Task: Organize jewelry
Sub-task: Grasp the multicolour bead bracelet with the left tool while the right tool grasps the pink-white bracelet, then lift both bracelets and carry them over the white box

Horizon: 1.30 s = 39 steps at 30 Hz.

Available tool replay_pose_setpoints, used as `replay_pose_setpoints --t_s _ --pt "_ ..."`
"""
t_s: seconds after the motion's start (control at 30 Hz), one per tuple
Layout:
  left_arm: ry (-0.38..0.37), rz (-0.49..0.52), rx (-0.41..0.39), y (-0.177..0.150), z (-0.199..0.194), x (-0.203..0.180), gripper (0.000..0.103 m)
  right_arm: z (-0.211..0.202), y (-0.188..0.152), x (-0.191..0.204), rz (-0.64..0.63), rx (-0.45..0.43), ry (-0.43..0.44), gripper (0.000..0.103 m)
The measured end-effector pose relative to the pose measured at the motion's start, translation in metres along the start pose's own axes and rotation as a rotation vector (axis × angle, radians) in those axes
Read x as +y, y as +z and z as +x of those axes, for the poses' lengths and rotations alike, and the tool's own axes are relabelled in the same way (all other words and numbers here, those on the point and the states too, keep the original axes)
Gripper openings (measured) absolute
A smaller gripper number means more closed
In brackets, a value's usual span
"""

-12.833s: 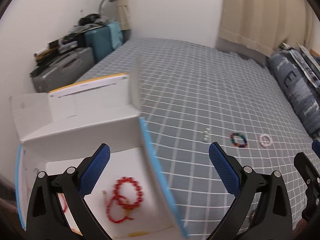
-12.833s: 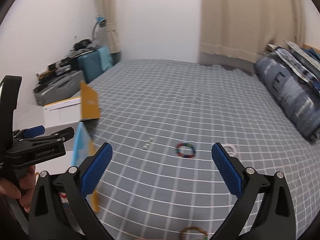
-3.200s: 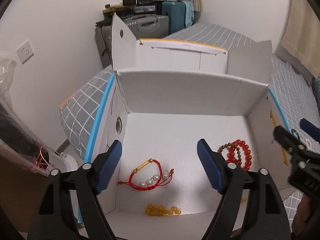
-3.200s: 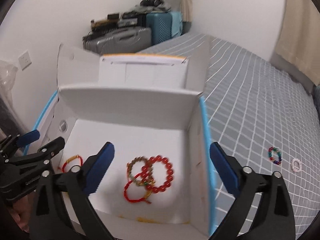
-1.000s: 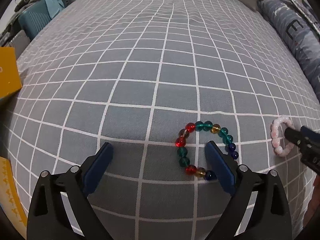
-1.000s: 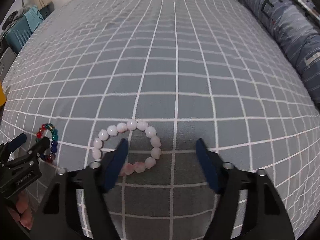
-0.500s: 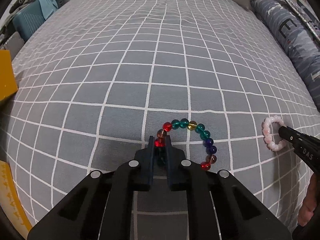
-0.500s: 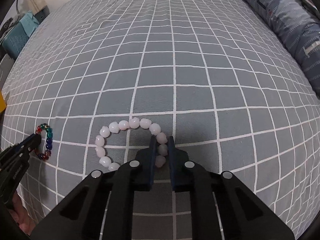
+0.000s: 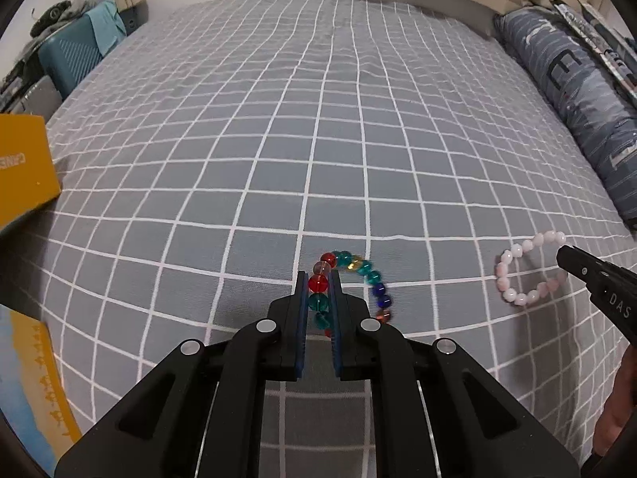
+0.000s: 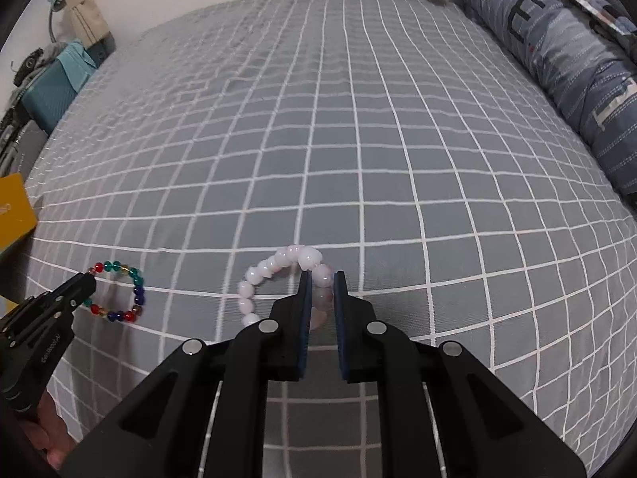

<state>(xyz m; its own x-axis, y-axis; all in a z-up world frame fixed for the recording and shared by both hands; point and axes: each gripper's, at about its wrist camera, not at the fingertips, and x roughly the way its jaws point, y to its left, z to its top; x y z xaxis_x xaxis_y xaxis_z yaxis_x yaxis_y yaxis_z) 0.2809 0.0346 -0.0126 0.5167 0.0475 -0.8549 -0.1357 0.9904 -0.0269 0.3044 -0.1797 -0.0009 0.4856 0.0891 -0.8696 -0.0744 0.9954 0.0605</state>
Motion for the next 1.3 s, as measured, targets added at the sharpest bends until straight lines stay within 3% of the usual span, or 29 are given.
replay_pose_setpoints --t_s 0.23,0.7,0.93,1.3 --pt "-0.03 0.011 -0.033 0.001 -0.029 0.0 0.009 -0.031 -0.004 0.009 -0.014 -0.059 0.015 0.01" --pt "-0.02 0.043 -0.129 -0.013 -0.09 0.012 0.009 -0.104 -0.028 0.036 -0.055 -0.21 -0.02 0.011" --pt "-0.016 0.044 -0.155 -0.022 -0.114 0.021 0.009 -0.123 -0.045 0.051 -0.065 -0.232 -0.053 0.011" --pt "-0.026 0.039 -0.169 -0.047 -0.14 0.034 0.009 -0.149 -0.078 0.078 -0.087 -0.253 -0.01 0.011"
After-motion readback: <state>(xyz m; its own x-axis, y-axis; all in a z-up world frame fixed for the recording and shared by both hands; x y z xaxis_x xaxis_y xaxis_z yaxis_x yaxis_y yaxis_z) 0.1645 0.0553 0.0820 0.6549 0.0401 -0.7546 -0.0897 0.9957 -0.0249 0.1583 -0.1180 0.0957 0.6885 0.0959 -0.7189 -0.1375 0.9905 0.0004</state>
